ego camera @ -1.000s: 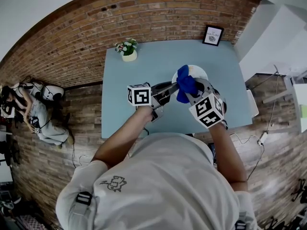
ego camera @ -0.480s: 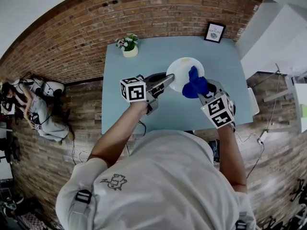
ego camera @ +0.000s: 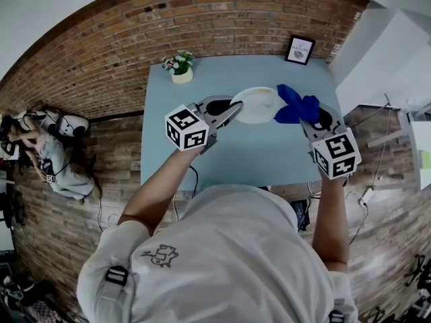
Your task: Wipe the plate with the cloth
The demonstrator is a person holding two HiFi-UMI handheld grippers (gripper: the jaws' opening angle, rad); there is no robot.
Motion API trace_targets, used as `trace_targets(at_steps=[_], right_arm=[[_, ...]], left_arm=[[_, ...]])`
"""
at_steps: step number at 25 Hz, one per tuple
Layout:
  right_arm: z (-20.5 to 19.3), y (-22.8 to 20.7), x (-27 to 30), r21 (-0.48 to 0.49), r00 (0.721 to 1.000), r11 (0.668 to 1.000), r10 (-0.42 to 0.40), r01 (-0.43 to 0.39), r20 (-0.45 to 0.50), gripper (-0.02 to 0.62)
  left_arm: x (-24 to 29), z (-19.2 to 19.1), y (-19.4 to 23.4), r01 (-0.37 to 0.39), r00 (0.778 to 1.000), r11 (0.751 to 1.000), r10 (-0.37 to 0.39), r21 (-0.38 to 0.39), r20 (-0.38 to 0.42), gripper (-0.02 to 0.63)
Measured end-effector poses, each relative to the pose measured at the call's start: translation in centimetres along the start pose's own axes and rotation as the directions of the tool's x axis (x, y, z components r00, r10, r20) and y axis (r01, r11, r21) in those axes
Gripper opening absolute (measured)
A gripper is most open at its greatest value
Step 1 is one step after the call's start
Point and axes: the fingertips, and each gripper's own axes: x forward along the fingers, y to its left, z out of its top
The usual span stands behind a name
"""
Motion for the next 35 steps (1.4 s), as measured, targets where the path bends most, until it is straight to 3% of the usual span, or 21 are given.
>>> trace_targets(at_steps=[5,7,8,11,15,22,26,29,35], right_arm=[[4.5,-1.5,-1.9,0.084,0.991,0.996,0.023,-0.035,0.134,0.121],[6.3,-1.5,-2.3,0.077,0.985,0.996,0.033,-0.047,0.172,0.121],[7.2,-1.4,-2.5,0.068,0.981,0.996,0.040,-0.053,0.189,0.121],[9.8,-0.4,-2.8,0.026,0.969,0.996,0.076,-0.085,0.233,0.121],[12.4,0.9,-2.7,-0.019,0.958,0.993,0.119,-0.118,0.259,0.121],[15.3,2.7,-2.5,-0.092,0.947,0.985,0.163,-0.142,0.278,0.121],[16.0,3.9,-2.0,-0.128,0.944,0.978,0.193,-0.163,0.269,0.121],[15.4,5.7,-1.0,-0.161,0.946,0.968,0.226,-0.192,0.231,0.121],[13.1,10.5,1.0,-0.249,0.949,0.934,0.292,-0.257,0.116,0.121]], left_arm=[[0.0,1.7,-1.7,-0.022,1.000,0.962,0.021,0.271,0.006,0.017],[-0.2,2.4,-2.2,-0.040,0.999,0.926,0.034,0.376,0.023,0.017],[-0.3,2.7,-2.5,-0.052,0.999,0.894,0.045,0.445,0.026,0.017],[-0.5,3.4,-3.6,-0.074,0.997,0.763,0.073,0.642,0.029,0.017],[-0.3,4.3,-4.4,-0.090,0.994,0.600,0.100,0.795,0.037,0.017],[-1.0,5.1,-5.6,-0.109,0.988,0.305,0.134,0.946,0.071,0.017],[-0.9,5.0,-6.4,-0.114,0.986,0.169,0.136,0.979,0.091,0.017],[-0.8,5.5,-7.4,-0.131,0.985,0.113,0.127,0.985,0.117,0.017],[-0.5,5.8,-8.3,-0.136,0.984,0.067,0.126,0.988,0.127,0.017]])
